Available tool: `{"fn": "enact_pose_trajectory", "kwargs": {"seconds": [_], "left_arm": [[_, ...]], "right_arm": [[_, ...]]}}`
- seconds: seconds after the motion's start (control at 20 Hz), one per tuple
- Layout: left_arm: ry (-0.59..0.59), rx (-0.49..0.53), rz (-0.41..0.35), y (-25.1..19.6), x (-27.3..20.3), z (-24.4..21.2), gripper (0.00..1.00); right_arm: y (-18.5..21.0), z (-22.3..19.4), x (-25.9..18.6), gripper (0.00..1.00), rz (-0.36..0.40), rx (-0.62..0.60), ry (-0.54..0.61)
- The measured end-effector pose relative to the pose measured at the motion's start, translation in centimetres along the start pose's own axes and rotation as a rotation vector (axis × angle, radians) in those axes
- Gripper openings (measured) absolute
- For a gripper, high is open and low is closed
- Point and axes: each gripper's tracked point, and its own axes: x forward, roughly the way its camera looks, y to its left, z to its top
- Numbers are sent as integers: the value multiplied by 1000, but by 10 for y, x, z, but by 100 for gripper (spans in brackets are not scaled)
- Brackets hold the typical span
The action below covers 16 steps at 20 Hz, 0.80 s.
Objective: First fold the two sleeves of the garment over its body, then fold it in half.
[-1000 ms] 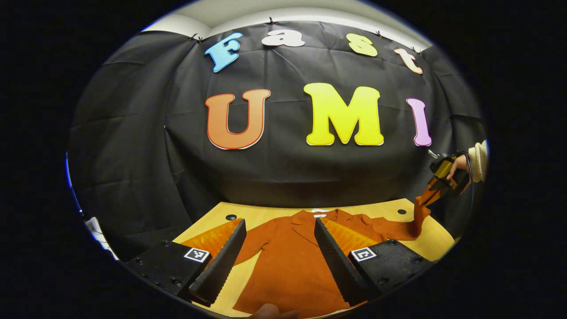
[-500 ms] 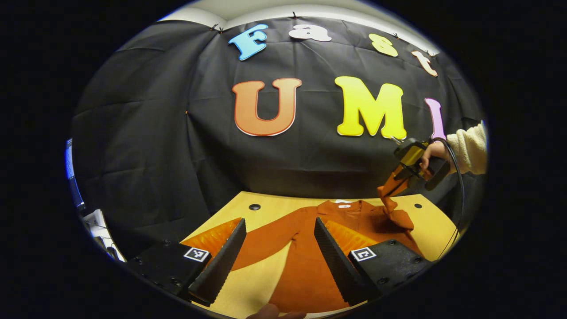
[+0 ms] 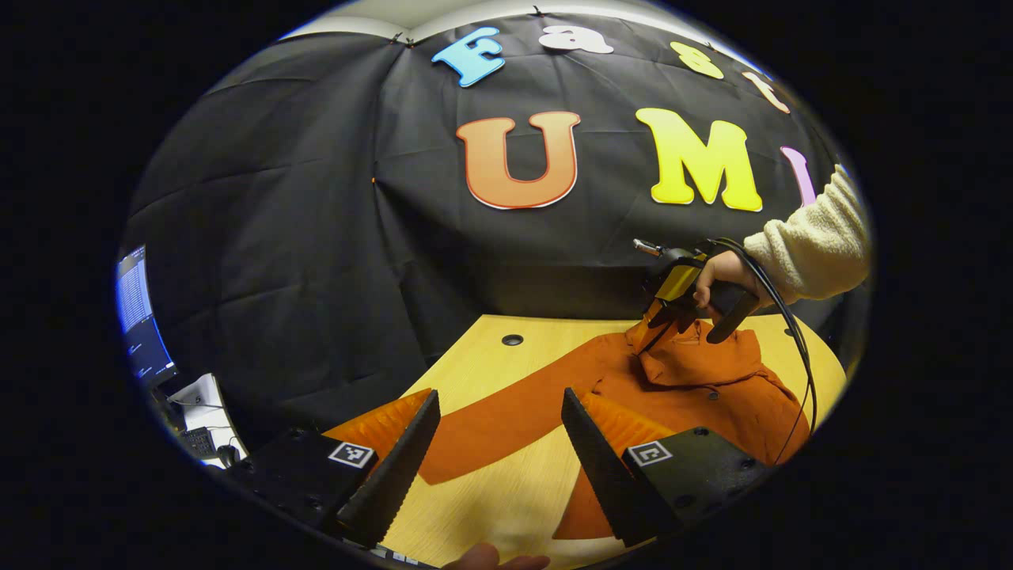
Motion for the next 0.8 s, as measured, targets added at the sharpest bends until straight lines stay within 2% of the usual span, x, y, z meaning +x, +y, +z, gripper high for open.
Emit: {"fn": "enact_pose_trajectory", "kwargs": {"seconds": [0.25, 0.4, 0.45, 0.5, 0.55, 0.65, 0.7, 0.75, 0.8], "left_arm": [[53, 20, 15, 13, 0, -30, 100], [81, -16, 35, 23, 0, -40, 100], [86, -22, 47, 28, 0, -44, 100], [96, -25, 58, 31, 3, -47, 100], [97, -29, 73, 35, 4, -50, 100], [150, -43, 101, 45, 13, -66, 100], [186, -59, 125, 53, 20, -75, 100], [218, -83, 136, 59, 28, -84, 100], [267, -114, 146, 64, 35, -95, 100]], "right_arm": [[11, -2, 35, 0, -15, -20, 13], [17, 6, 31, 6, 37, 33, 12], [22, -2, 29, 14, 58, 45, 16], [27, 0, 23, 14, 82, 44, 16], [26, -3, 15, 31, 82, 26, 14], [14, -10, 2, 64, 26, -7, 18], [14, -16, -10, 64, 33, -16, 31], [11, -23, -24, 59, 37, -16, 35], [13, -30, -34, 60, 59, -15, 33]]}}
